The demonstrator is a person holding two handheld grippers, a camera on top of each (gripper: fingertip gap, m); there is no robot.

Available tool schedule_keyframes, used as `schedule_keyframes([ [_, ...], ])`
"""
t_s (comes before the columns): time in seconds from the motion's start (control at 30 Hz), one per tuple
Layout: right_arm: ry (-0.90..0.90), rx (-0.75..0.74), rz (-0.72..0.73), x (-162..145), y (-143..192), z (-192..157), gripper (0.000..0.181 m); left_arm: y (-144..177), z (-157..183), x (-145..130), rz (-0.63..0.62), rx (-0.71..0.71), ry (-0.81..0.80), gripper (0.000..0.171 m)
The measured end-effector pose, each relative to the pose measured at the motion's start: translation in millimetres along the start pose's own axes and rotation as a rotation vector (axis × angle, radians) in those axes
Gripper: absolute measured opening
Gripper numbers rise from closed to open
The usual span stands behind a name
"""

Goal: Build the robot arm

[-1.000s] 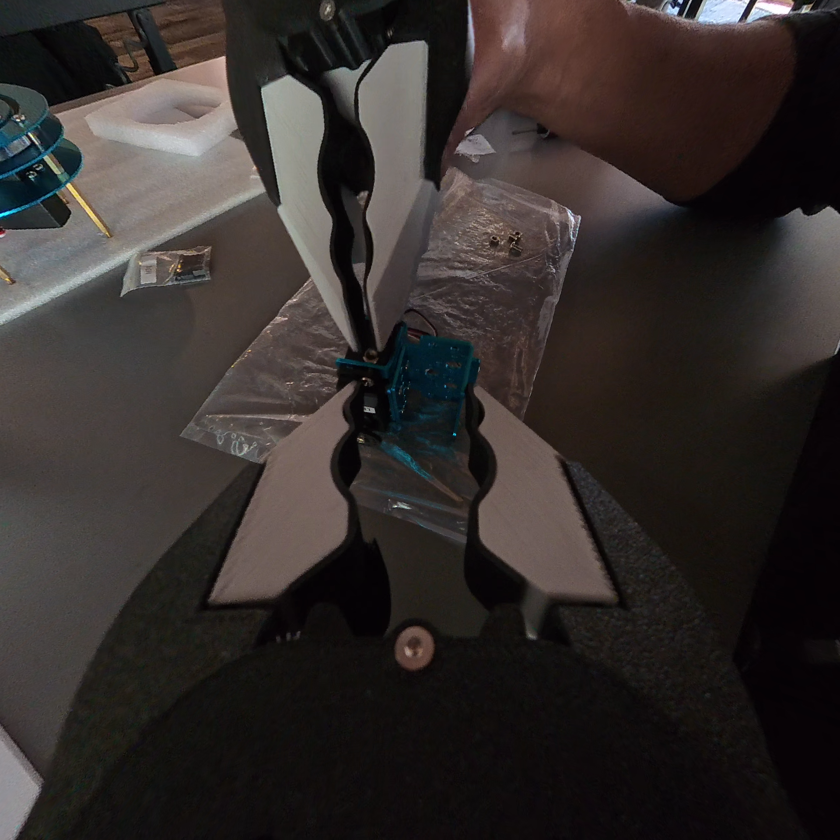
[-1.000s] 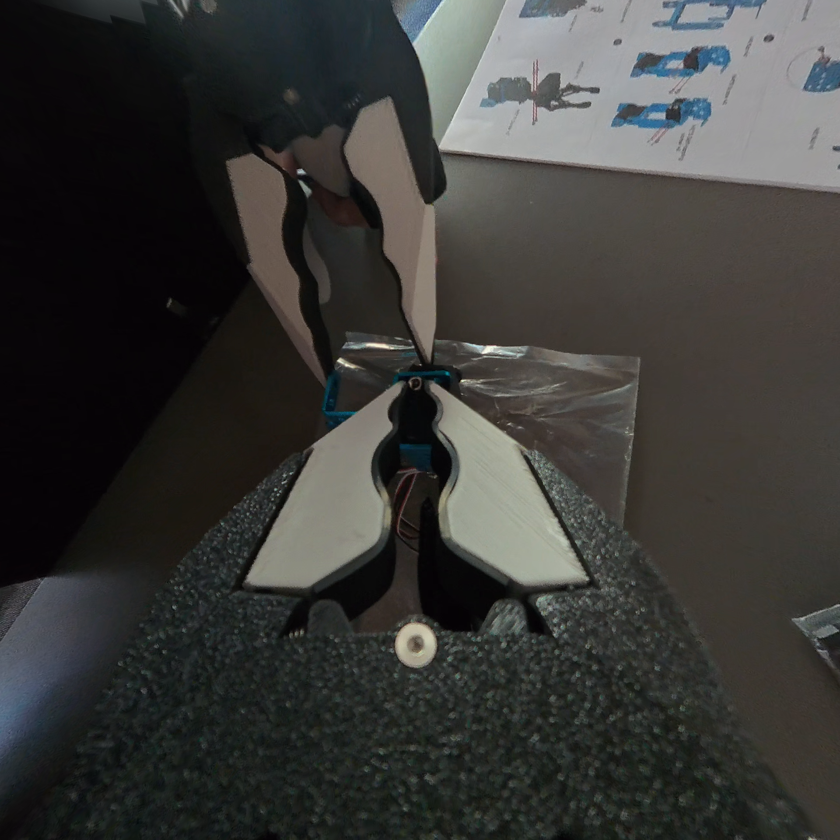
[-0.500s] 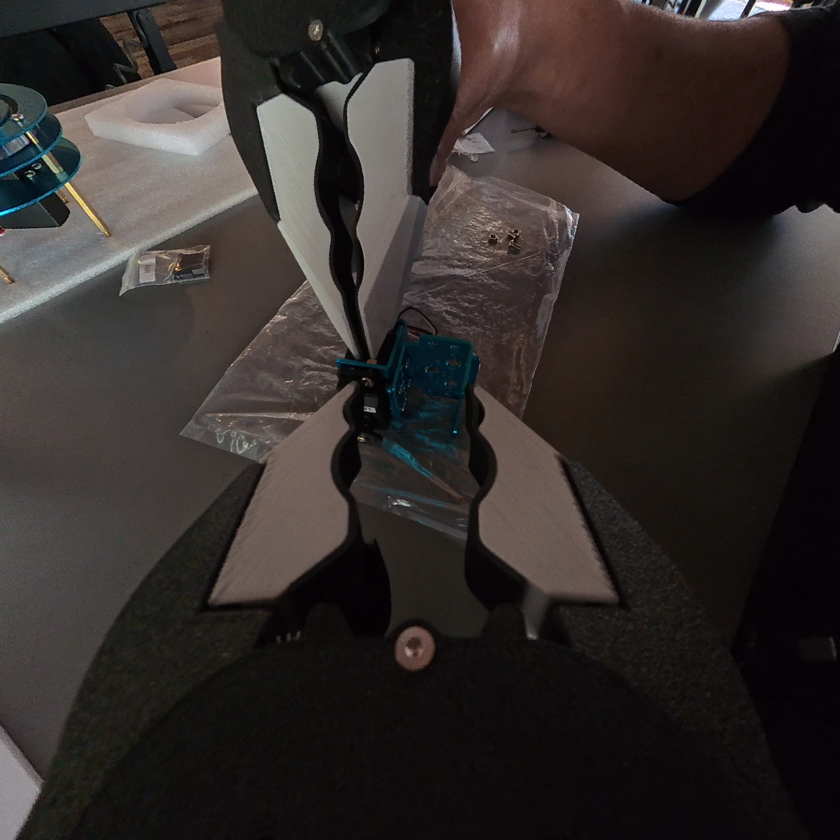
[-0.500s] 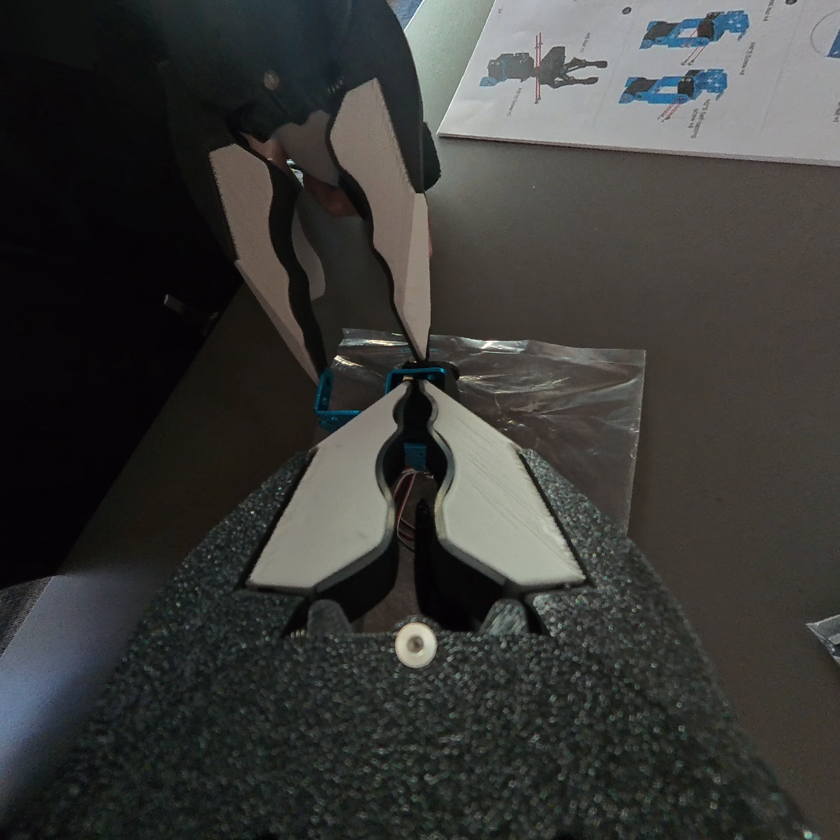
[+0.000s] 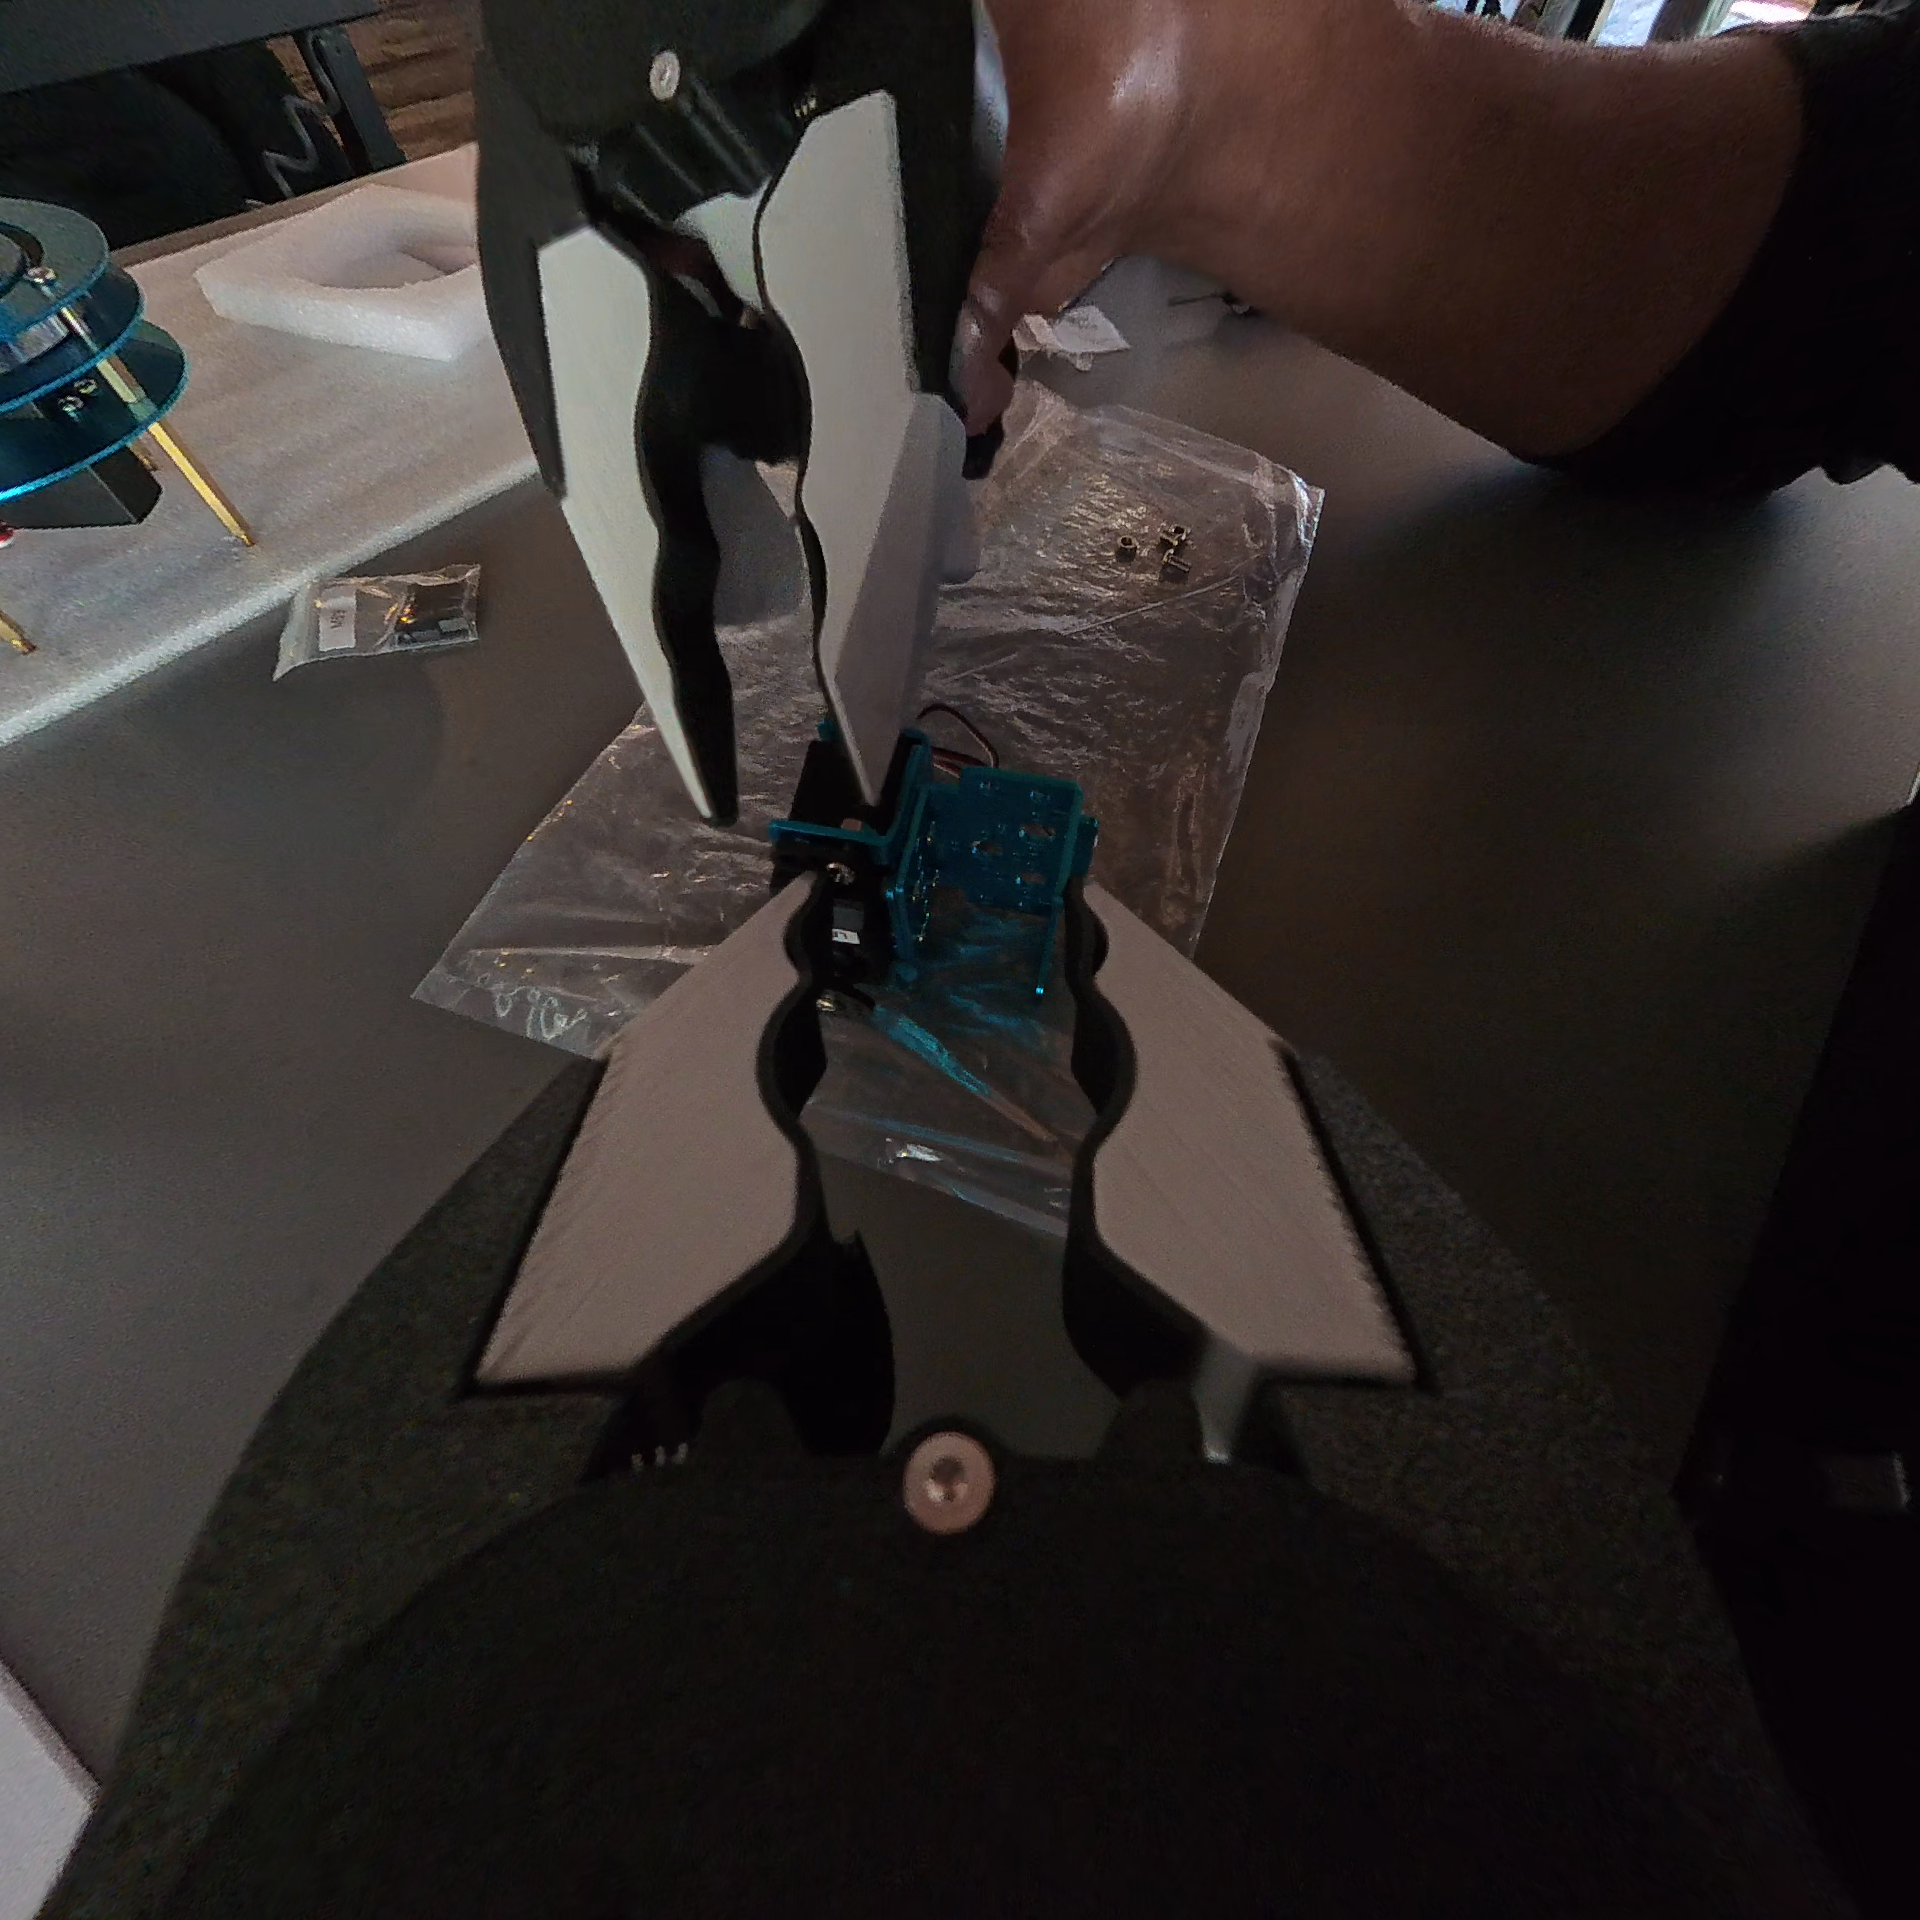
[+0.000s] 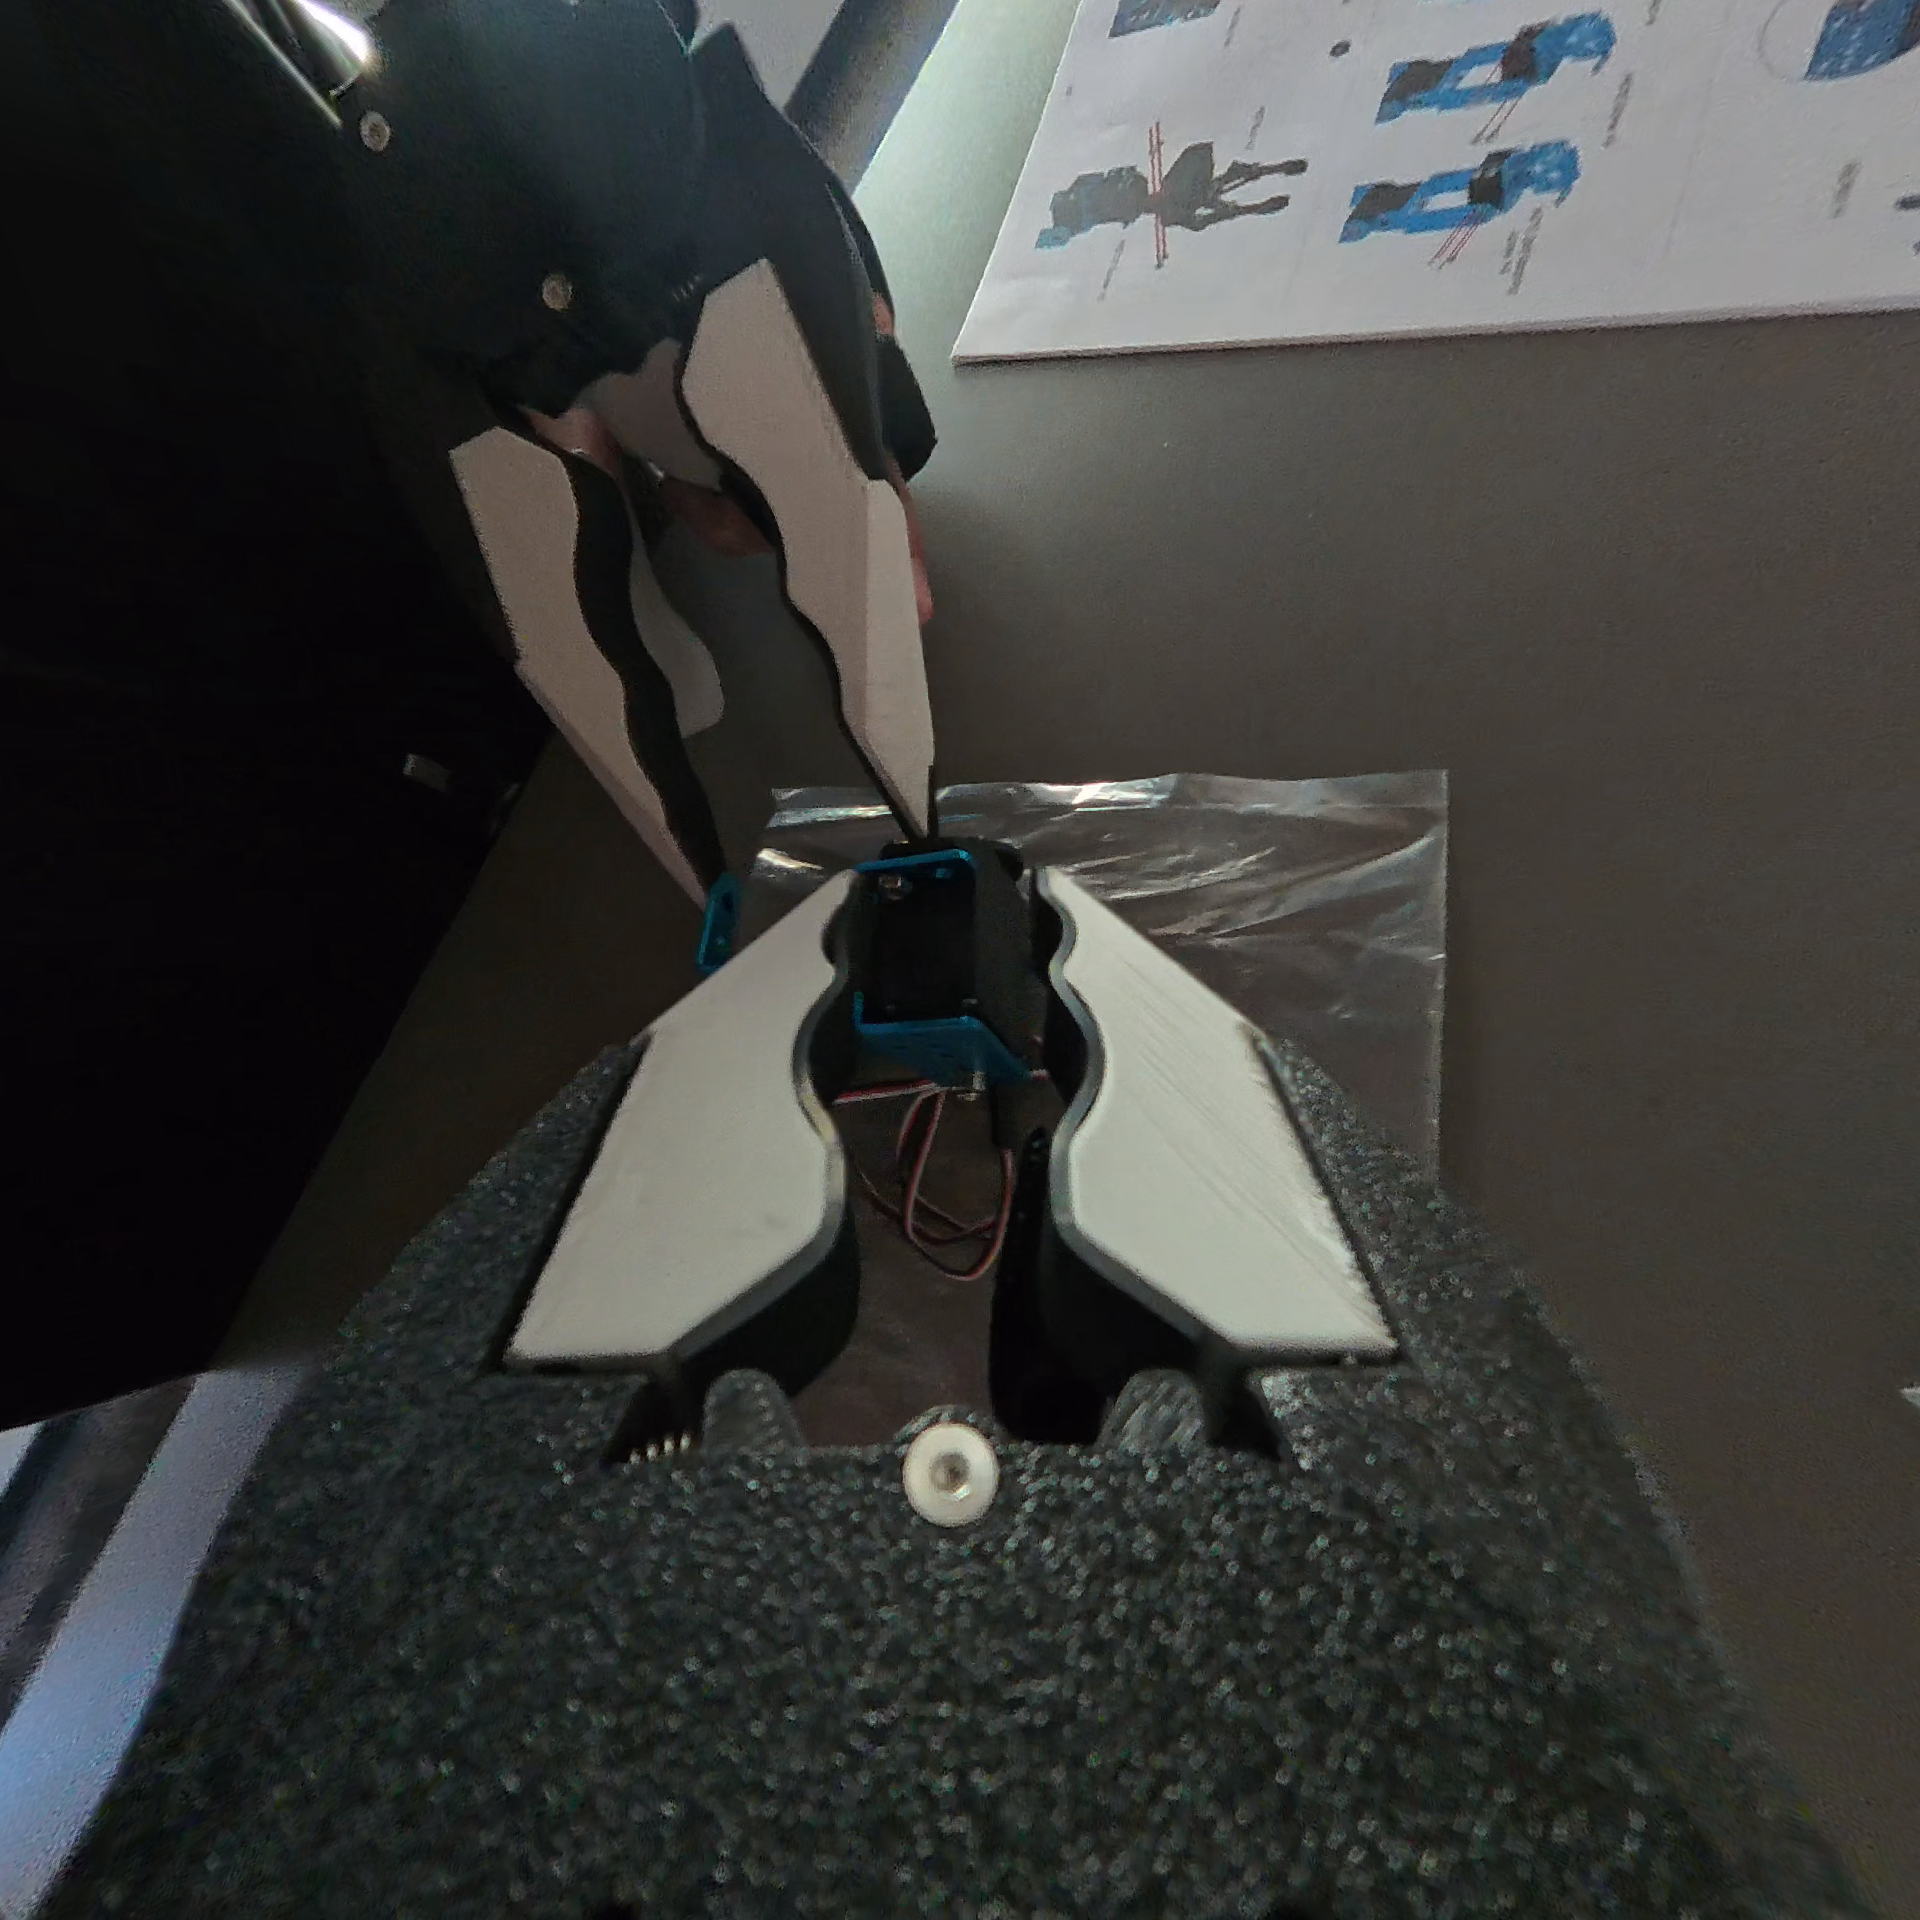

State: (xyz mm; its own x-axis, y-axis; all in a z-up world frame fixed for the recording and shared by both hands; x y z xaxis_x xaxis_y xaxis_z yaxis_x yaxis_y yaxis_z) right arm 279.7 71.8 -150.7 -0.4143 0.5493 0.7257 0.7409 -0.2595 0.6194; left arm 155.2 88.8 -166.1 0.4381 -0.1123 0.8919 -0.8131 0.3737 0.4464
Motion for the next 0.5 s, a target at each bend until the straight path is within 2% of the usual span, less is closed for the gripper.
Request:
schedule_keyframes([
  [0.23,-0.016,0.045,0.020,0.2,-3.2,-1.5,0.024,0.2,0.4,-0.2,0.000,0.001,0.000,0.044],
  [0.5,-0.002,0.009,0.029,0.8,1.3,2.4,0.022,0.4,0.4,-0.5,-0.001,0.001,0.001,0.044],
])
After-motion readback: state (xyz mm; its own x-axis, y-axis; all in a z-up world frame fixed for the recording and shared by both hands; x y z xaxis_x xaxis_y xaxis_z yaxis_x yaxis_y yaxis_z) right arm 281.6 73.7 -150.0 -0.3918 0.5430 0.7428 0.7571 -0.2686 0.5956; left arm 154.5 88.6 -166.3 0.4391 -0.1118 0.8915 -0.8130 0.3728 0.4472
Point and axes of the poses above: each gripper's, where its closed fingertips meet, y back along the fingers, x out of its top, z = x × y across the jaws, the point moved 7 cm from there along y, back along the fingers, and after that the axes turned 4 degrees about y, right-handed, at the moved point
